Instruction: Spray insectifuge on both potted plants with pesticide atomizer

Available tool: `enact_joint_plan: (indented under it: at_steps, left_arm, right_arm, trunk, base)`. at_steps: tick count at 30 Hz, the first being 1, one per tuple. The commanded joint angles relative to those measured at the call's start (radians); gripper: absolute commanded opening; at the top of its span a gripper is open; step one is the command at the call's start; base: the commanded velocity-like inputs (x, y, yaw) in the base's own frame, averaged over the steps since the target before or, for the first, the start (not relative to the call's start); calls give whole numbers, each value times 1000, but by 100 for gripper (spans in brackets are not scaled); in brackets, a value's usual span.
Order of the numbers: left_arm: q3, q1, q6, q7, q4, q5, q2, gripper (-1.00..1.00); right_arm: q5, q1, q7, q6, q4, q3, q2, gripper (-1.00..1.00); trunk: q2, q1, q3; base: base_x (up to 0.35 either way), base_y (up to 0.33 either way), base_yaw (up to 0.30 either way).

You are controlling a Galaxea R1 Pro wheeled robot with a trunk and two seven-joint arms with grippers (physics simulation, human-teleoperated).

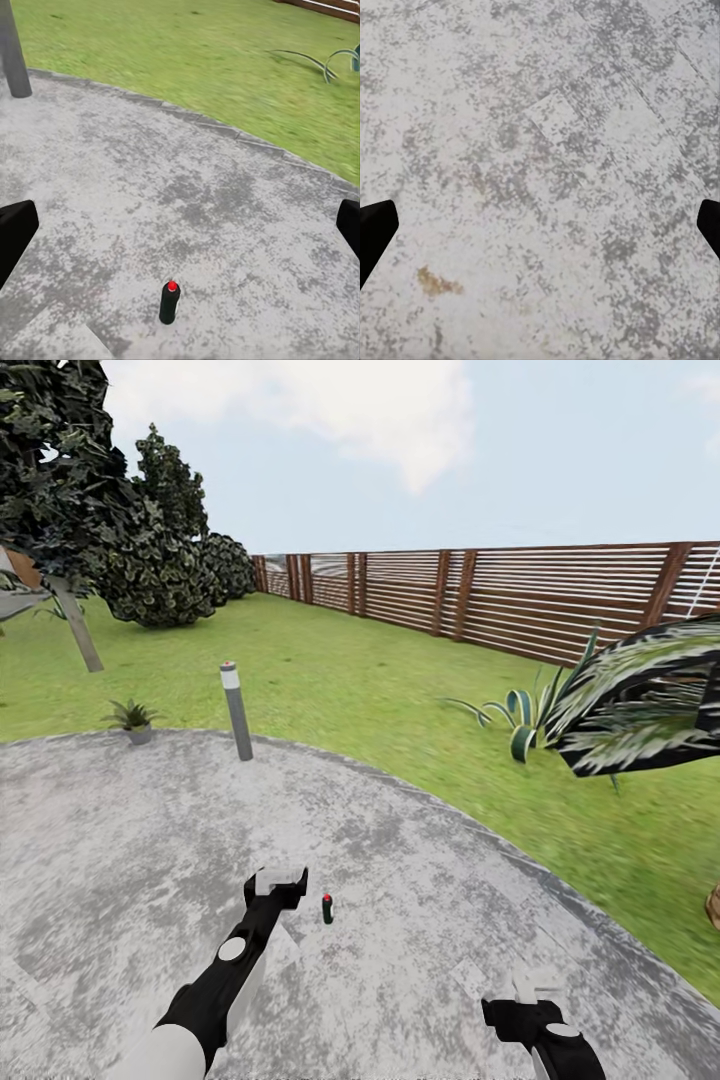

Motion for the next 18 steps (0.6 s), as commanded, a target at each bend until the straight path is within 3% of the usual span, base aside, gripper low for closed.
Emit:
enact_joint_plan:
  at_steps: [1,18]
  left_arm:
    - [-2,-1,-3,0,1,4,0,100]
    - [-2,-1,-3,0,1,4,0,100]
  right_arm:
    - [9,0,1,6,-1,0,0,100]
    - [9,0,1,6,-1,0,0,100]
  trunk:
    - [-8,4,-6]
    - [-127,69,-86]
  base:
    - [0,0,77]
    - [0,0,65]
